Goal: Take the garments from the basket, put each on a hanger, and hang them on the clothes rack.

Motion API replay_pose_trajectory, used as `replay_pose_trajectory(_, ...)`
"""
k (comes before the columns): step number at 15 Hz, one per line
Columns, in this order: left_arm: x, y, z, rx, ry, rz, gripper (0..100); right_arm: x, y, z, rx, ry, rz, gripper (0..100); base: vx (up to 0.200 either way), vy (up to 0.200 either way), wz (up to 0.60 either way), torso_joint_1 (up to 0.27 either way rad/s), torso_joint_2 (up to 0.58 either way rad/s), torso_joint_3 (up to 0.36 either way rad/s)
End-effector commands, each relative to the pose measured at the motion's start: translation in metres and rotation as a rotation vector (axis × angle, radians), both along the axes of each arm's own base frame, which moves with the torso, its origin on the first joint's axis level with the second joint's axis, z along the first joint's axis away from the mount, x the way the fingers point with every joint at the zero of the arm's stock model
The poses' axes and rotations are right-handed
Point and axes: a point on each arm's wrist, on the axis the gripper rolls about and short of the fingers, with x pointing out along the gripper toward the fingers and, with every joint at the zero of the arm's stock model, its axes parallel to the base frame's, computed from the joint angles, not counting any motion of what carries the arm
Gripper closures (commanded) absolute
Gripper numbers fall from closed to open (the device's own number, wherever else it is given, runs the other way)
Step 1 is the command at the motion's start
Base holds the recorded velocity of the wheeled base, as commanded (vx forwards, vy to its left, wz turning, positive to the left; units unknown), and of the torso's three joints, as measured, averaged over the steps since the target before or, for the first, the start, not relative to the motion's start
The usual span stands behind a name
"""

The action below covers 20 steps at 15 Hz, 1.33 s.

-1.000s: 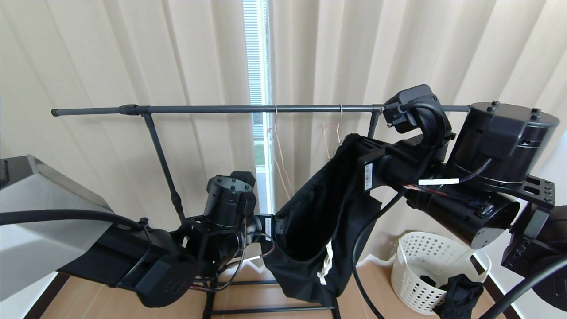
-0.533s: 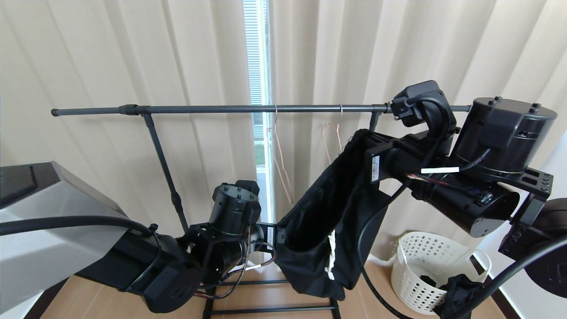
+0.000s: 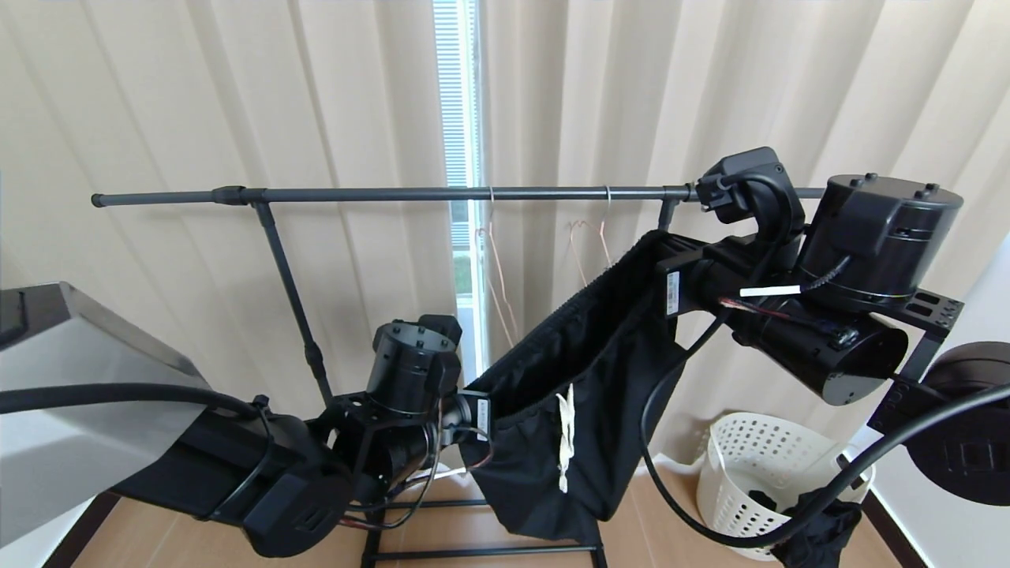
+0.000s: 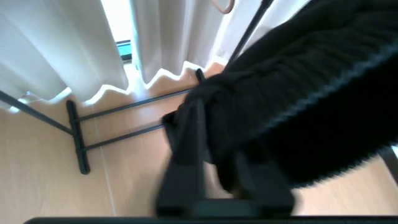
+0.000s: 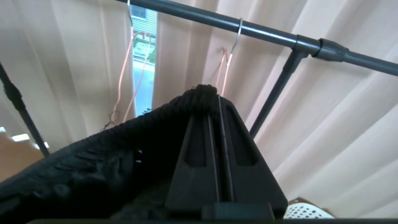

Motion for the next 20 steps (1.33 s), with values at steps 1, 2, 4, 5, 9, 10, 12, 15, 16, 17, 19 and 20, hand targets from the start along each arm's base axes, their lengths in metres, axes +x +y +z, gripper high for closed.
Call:
replay_pose_trajectory(1,0.0,0.006,0.013,-0.027,-0.028,0.009,100,0.005,-0.002,-0.006,-0.01,0.015,-0.011,100,0.0,0.0,0.0,0.0,0.0,0.0)
replay_pose_trajectory(2,0.001,0.012,0.024,-0.047,-0.052,0.022,100,0.007,-0.001,-0.01,-0.018,0.029,0.01,100,0.0,0.0,0.0,0.0,0.0,0.0)
replay_pose_trajectory(4,0.001,0.02,0.034,-0.062,-0.049,0.019,100,0.01,0.001,-0.018,-0.043,0.049,0.029,100,0.0,0.0,0.0,0.0,0.0,0.0)
replay_pose_trajectory(5,0.002,0.023,0.04,-0.063,-0.036,0.032,100,0.01,0.0,-0.021,-0.053,0.056,0.031,100,0.0,0.0,0.0,0.0,0.0,0.0)
replay_pose_trajectory(9,-0.003,0.032,0.072,-0.153,0.098,0.012,100,0.01,0.001,-0.033,-0.095,0.087,0.078,100,0.0,0.0,0.0,0.0,0.0,0.0)
replay_pose_trajectory(10,-0.007,0.037,0.08,-0.171,0.152,-0.024,100,0.01,0.0,-0.036,-0.102,0.094,0.082,100,0.0,0.0,0.0,0.0,0.0,0.0)
replay_pose_trajectory(12,-0.014,0.045,0.091,-0.187,0.251,-0.093,100,0.008,0.0,-0.039,-0.107,0.104,0.119,100,0.0,0.0,0.0,0.0,0.0,0.0)
replay_pose_trajectory(15,-0.016,0.05,0.094,-0.193,0.284,-0.11,100,0.002,-0.009,-0.048,-0.19,0.119,0.164,100,0.0,0.0,0.0,0.0,0.0,0.0)
replay_pose_trajectory(16,-0.016,0.05,0.094,-0.19,0.287,-0.109,100,-0.001,-0.013,-0.049,-0.229,0.104,0.197,100,0.0,0.0,0.0,0.0,0.0,0.0)
replay_pose_trajectory(17,-0.015,0.051,0.093,-0.183,0.285,-0.102,100,0.0,-0.021,-0.053,-0.277,0.099,0.206,100,0.0,0.0,0.0,0.0,0.0,0.0)
replay_pose_trajectory(19,-0.011,0.056,0.089,-0.151,0.273,-0.075,100,0.0,-0.027,-0.054,-0.313,0.096,0.194,100,0.0,0.0,0.0,0.0,0.0,0.0)
replay_pose_trajectory(20,-0.008,0.057,0.085,-0.122,0.269,-0.053,100,0.001,-0.03,-0.054,-0.316,0.098,0.184,100,0.0,0.0,0.0,0.0,0.0,0.0)
